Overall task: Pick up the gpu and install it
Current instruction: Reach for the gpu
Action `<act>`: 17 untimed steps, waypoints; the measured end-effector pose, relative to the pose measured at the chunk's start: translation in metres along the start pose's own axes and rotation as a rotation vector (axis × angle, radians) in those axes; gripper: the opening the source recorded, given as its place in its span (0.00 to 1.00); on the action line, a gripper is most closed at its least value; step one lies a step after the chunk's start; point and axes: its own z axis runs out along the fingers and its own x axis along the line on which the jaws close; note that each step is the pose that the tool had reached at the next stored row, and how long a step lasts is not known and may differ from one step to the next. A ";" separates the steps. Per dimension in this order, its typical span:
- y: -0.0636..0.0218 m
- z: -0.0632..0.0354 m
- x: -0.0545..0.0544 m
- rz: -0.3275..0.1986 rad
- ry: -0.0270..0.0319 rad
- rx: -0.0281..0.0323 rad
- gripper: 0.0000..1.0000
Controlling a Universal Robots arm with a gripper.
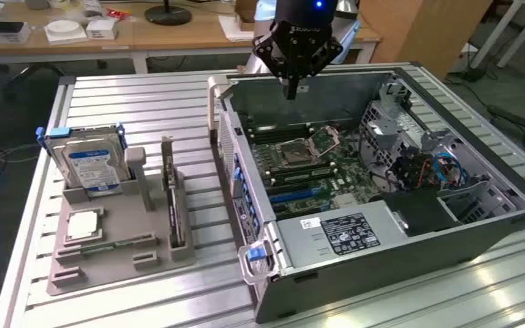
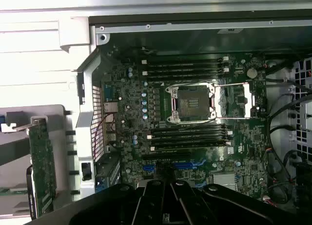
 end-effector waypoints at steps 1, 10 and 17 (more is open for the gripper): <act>0.0000 0.0000 0.000 0.000 0.0000 -0.0001 0.10; -0.0006 -0.0002 0.008 0.000 0.0000 0.0000 0.10; -0.0014 -0.0005 0.018 0.000 -0.0001 0.0000 0.10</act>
